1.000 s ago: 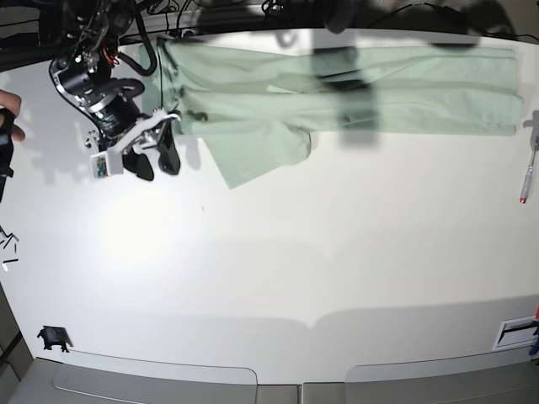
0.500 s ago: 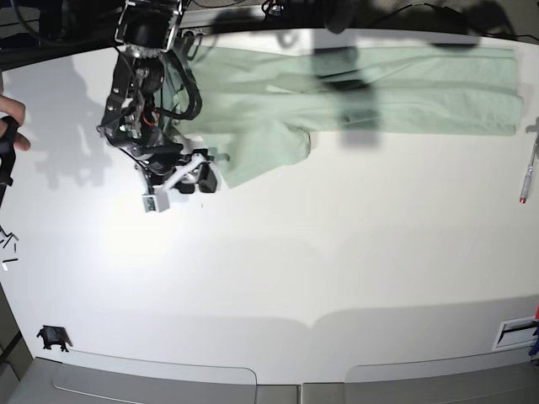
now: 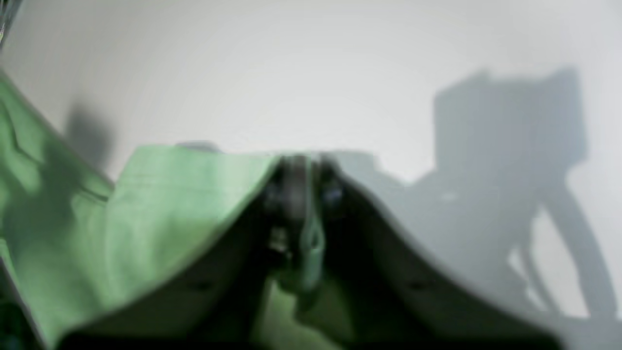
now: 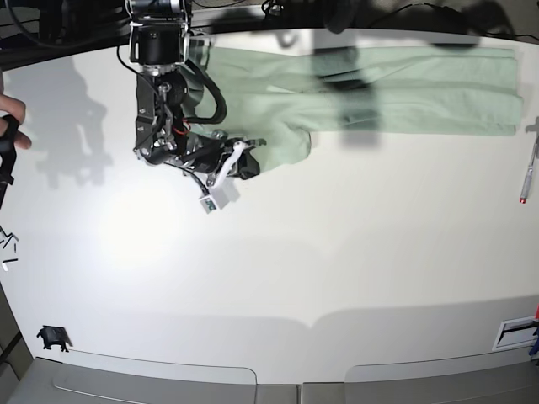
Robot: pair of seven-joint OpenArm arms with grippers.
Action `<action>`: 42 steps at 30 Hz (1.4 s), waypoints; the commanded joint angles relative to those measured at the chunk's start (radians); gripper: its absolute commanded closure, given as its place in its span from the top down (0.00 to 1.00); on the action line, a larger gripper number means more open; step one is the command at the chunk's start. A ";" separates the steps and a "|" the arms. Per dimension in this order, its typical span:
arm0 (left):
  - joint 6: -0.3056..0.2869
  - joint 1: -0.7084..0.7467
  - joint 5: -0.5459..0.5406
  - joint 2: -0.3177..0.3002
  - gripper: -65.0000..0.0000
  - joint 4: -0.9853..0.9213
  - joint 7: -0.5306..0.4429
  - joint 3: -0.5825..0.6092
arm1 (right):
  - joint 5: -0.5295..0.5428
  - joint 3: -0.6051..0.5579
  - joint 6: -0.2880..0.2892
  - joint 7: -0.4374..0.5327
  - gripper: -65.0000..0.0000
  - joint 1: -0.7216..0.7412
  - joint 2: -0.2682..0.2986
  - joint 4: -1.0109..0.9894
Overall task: Fold the T-shirt properly
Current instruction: 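Grasp the collar end with the right gripper and fold it toward the hem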
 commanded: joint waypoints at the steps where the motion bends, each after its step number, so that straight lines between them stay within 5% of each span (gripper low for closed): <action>1: 0.000 -0.008 -0.016 -0.032 0.32 0.014 -0.019 -0.012 | 0.005 0.000 0.003 -0.039 0.00 0.011 0.006 0.012; 10: 0.000 -0.008 -0.016 -0.032 0.32 0.014 -0.007 -0.012 | 0.124 0.022 0.003 -0.174 0.00 -0.051 0.005 0.319; 18: 0.000 -0.008 -0.017 -0.032 0.32 0.014 -0.005 -0.012 | 0.225 0.020 0.003 -0.177 0.00 -0.345 -0.040 0.624; 26: 0.000 -0.008 -0.017 -0.032 0.32 0.014 -0.009 -0.012 | 0.341 0.012 0.005 -0.177 0.00 -0.555 -0.103 0.687; 38: 0.000 -0.008 -0.017 -0.016 0.32 0.014 -0.009 -0.012 | 0.339 -0.160 0.005 -0.175 0.00 -0.574 -0.108 0.687; 42: 0.000 -0.008 -0.017 -0.016 0.32 0.014 -0.009 -0.012 | 0.339 -0.192 0.005 -0.158 0.35 -0.574 -0.108 0.687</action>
